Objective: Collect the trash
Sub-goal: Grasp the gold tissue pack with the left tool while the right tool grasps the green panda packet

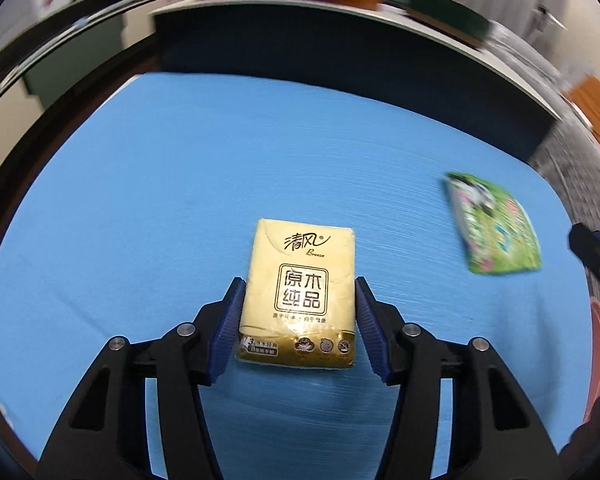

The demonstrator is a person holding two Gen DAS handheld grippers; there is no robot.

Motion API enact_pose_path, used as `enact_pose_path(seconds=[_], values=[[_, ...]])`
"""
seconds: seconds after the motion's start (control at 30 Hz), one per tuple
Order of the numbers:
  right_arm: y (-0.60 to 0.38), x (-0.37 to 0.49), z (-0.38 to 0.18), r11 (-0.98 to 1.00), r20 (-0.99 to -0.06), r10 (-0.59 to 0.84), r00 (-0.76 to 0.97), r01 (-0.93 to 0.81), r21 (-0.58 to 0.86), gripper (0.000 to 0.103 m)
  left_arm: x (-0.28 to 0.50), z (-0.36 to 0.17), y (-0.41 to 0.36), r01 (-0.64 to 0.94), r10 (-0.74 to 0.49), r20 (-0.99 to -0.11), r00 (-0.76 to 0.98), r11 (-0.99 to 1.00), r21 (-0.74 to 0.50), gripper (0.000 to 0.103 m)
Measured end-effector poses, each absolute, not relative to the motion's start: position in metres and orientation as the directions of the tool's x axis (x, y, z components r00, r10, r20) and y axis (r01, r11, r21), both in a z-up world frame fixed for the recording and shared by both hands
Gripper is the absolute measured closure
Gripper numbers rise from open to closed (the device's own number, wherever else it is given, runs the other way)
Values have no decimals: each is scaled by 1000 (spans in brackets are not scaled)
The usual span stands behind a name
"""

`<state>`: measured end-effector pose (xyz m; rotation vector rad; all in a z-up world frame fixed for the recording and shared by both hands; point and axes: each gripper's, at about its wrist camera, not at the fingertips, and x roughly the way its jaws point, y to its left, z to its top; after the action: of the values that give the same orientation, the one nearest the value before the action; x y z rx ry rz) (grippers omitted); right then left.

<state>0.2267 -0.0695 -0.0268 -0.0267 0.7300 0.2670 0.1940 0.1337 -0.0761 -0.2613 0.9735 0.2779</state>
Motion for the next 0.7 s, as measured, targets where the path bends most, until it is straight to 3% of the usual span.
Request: enact_pose_path(seconds=[0.6,0.7], values=[[24,272,-77,927,-730,16,684,-284,-245,54,186,-74,196,-486,133,-837,531,857,-173,51],[26,272,-79,923,-732,-6,681,-279,-267,65,186,-72,193,-476,137,-832,538,864,-166,51]])
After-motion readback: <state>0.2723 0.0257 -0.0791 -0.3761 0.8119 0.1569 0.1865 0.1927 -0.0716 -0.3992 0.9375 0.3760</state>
